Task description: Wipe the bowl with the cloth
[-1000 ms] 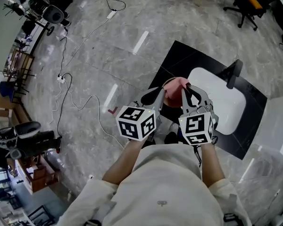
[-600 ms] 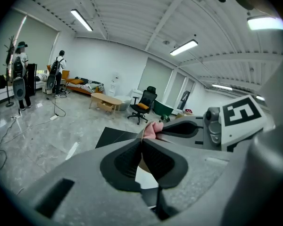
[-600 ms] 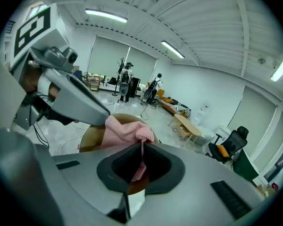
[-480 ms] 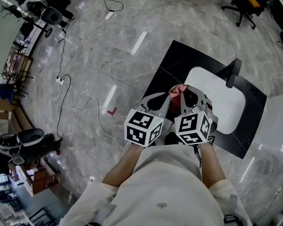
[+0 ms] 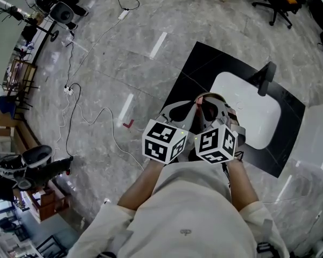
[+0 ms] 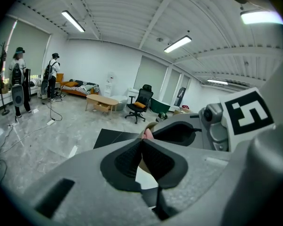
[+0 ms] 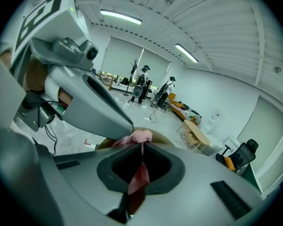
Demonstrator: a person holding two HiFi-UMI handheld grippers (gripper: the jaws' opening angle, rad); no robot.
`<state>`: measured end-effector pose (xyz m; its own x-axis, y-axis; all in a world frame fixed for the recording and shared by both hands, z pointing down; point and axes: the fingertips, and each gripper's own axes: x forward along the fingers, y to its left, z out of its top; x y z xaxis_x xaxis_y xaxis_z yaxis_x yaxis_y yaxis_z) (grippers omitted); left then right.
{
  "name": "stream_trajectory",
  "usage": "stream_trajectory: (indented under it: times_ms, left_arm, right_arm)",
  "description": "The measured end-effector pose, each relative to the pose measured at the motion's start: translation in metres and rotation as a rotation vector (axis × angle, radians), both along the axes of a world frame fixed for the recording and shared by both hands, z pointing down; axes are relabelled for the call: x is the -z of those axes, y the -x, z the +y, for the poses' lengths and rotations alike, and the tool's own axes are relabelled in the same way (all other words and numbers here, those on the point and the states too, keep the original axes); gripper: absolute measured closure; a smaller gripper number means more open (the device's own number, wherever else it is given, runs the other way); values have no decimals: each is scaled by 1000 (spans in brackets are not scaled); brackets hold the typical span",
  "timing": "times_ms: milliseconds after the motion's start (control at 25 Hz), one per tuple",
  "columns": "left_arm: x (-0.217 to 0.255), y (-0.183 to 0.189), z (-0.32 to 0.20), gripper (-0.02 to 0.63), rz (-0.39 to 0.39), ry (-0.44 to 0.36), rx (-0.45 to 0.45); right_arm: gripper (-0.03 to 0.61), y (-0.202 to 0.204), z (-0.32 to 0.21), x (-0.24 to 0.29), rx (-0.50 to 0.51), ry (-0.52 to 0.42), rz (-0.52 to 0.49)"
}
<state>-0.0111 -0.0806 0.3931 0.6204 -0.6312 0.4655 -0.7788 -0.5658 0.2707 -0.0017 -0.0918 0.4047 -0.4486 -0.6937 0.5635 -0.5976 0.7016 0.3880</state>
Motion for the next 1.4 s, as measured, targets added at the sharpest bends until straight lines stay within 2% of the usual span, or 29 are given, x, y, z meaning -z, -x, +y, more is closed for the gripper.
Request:
stream_trajectory:
  times_ms: [400, 720, 1080, 1240, 1400]
  left_arm:
    - [3, 5, -1, 595, 30, -5, 26]
    - [6, 19, -5, 595, 57, 0, 69]
    - [9, 24, -4, 595, 60, -14, 80]
    - [10, 21, -3, 595, 65, -21, 83]
    - [11, 22, -3, 595, 65, -22, 90]
  right_arm:
    - [563, 12, 20, -13, 104, 24, 60]
    - [563, 14, 34, -25, 192, 24, 184]
    - [563, -10, 25, -24, 174, -61, 325]
    - [563, -16, 22, -20, 153, -98, 341]
    - [563, -12, 26, -23, 164, -74, 330]
